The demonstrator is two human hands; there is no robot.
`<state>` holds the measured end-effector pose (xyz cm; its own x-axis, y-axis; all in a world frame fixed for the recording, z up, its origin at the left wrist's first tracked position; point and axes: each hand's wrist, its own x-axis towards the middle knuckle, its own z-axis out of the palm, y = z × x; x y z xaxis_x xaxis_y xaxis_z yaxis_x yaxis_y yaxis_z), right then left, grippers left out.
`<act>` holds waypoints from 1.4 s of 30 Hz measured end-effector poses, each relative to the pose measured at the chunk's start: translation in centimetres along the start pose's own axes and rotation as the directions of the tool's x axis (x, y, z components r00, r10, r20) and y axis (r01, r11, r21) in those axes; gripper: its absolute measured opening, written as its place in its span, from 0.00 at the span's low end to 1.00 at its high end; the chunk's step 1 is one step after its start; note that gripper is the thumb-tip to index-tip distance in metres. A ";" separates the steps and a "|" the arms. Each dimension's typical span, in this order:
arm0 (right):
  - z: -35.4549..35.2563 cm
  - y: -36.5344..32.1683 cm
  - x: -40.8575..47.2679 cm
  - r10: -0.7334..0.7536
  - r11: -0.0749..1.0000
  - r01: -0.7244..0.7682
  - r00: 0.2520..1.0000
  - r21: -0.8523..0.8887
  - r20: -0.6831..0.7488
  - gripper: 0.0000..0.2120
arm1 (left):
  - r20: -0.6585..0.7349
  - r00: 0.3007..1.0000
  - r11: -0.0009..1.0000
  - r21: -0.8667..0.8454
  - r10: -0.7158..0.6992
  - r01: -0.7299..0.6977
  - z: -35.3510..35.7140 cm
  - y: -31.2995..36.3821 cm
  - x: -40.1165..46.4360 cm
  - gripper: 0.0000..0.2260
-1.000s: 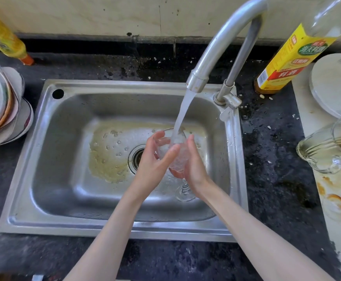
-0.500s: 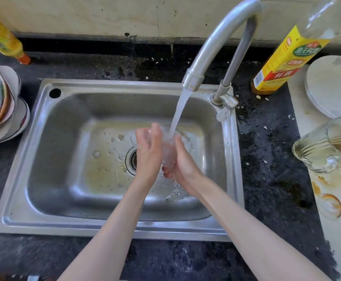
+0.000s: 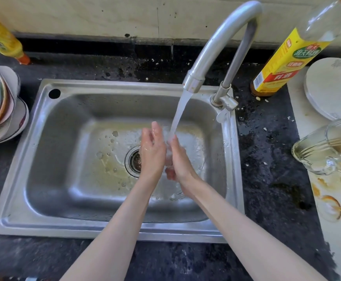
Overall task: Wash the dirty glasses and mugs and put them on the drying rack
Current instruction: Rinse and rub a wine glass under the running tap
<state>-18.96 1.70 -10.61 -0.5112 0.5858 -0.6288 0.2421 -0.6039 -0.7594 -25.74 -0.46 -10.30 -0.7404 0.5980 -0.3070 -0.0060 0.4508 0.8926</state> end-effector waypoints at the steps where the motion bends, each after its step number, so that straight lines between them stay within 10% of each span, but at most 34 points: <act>1: -0.1 0.3 0.2 0.030 0.998 -0.030 0.999 0.054 -0.014 0.32 | 0.069 0.995 0.998 0.010 0.066 -0.067 -0.1 -0.1 0.2 0.12; 5: -1.4 -0.1 0.7 0.282 0.904 -0.304 0.952 0.300 0.115 0.37 | 0.370 0.896 0.969 -0.105 0.247 -0.224 -1.1 -0.3 0.4 0.15; 12: -0.5 0.2 1.5 0.217 0.976 -0.217 0.975 0.003 -0.055 0.26 | 0.058 0.997 0.996 -0.068 -0.045 0.049 1.0 -1.9 1.5 0.12; 16: -1.0 0.9 1.8 0.270 0.951 -0.254 0.960 0.176 -0.071 0.31 | 0.295 0.955 0.998 -0.059 0.034 -0.017 0.6 -2.9 1.3 0.03; 18: -1.6 0.4 1.6 0.370 0.889 -0.370 0.927 0.272 0.051 0.29 | 0.377 0.919 0.992 -0.080 0.119 -0.096 0.3 -3.5 0.9 0.18; 21: -1.9 0.3 1.7 0.397 0.878 -0.417 0.909 0.236 0.127 0.29 | 0.245 0.962 0.991 -0.088 0.118 -0.099 0.7 -3.7 0.8 0.17; 27: -0.1 1.9 2.2 0.060 0.987 -0.082 0.985 -0.135 -0.159 0.31 | -0.033 0.995 0.996 0.028 -0.089 0.090 1.3 -2.8 0.6 0.14; 33: -1.9 0.9 1.8 0.315 0.919 -0.351 0.928 0.178 0.200 0.30 | 0.296 0.951 0.993 -0.105 0.089 -0.060 -0.6 -2.2 -0.1 0.13; 39: -0.6 1.1 1.6 0.138 0.983 -0.143 0.989 -0.116 -0.050 0.26 | -0.216 0.973 0.989 -0.135 -0.081 0.052 1.0 -2.6 0.1 0.17; 42: -0.8 1.4 1.9 0.093 0.994 -0.100 0.989 -0.048 -0.116 0.27 | -0.155 0.981 0.972 -0.219 -0.117 0.081 1.0 -2.3 -0.2 0.24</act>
<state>-18.93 2.41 -13.05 -0.3871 0.5857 -0.7121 0.3313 -0.6324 -0.7002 -24.90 -0.92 -12.65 -0.8298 0.4310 -0.3544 -0.2134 0.3417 0.9153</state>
